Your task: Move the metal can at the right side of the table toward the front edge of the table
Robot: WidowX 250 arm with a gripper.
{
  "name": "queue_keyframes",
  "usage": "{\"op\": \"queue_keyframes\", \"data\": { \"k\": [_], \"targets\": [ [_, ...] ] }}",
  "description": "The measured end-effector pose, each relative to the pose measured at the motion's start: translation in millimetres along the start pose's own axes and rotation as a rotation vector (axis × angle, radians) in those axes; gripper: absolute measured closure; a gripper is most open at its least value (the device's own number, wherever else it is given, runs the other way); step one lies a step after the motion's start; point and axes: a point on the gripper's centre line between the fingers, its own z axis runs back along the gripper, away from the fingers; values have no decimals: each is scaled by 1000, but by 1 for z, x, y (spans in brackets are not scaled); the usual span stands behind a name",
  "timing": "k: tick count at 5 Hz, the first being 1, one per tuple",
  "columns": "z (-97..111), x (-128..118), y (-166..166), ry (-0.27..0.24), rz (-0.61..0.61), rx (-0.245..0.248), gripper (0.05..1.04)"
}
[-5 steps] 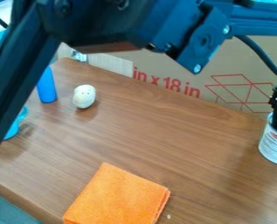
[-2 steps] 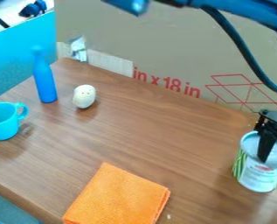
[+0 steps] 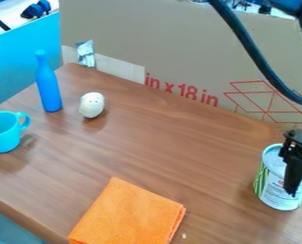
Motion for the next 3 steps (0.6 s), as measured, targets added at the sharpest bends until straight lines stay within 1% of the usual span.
{"op": "queue_keyframes", "data": {
  "k": [1, 2, 3],
  "targets": [
    [16, -12, 10, -40, 23, -10, 83],
    [29, -14, 31, -86, 44, -14, 83],
    [31, -20, 66, -84, 69, 46, 83]
  ]
}}
